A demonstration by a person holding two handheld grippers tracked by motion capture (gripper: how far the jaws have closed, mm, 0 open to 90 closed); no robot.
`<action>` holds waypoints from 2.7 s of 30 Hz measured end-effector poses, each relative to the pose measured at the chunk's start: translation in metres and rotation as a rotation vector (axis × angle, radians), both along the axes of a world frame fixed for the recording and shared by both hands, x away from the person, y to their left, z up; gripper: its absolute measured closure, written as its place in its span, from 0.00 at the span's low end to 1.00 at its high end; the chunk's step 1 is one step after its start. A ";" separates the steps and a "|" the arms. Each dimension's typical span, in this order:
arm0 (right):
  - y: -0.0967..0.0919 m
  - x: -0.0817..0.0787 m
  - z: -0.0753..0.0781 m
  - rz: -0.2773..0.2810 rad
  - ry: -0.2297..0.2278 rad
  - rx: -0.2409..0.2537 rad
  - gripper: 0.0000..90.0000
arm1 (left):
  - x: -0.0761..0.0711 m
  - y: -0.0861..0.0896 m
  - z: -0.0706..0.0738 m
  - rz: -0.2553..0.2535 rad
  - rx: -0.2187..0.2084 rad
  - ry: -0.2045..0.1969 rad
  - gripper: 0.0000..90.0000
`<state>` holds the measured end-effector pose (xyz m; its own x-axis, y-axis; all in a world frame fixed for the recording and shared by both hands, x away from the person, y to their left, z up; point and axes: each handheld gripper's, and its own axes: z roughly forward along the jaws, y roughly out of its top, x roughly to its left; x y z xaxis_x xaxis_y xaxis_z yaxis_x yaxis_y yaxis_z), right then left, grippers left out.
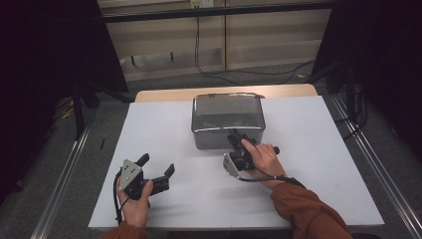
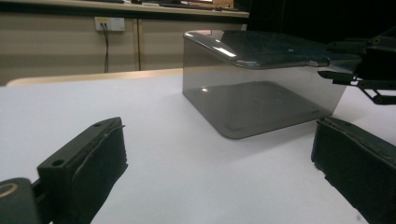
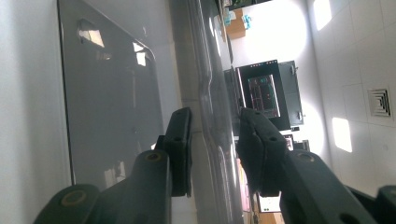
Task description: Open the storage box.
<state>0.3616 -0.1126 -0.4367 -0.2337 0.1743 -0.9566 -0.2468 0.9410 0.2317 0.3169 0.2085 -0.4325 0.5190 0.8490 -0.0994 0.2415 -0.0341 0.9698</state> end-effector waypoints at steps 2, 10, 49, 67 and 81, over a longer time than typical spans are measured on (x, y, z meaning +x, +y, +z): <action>0.000 0.000 -0.001 -0.002 -0.001 -0.010 0.76 | 0.001 0.001 0.001 0.005 0.004 -0.009 0.04; 0.003 -0.001 -0.003 0.008 -0.019 -0.029 0.85 | 0.002 -0.002 0.002 -0.037 0.031 -0.021 0.04; 0.000 0.003 0.017 0.031 -0.040 0.020 0.90 | 0.048 -0.043 0.017 -0.180 0.056 -0.060 0.03; -0.001 0.006 0.031 0.033 -0.061 0.030 0.91 | 0.078 -0.062 0.020 -0.216 0.093 -0.105 0.03; -0.002 0.011 0.047 0.032 -0.074 0.034 0.92 | 0.110 -0.078 0.027 -0.201 0.067 -0.115 0.06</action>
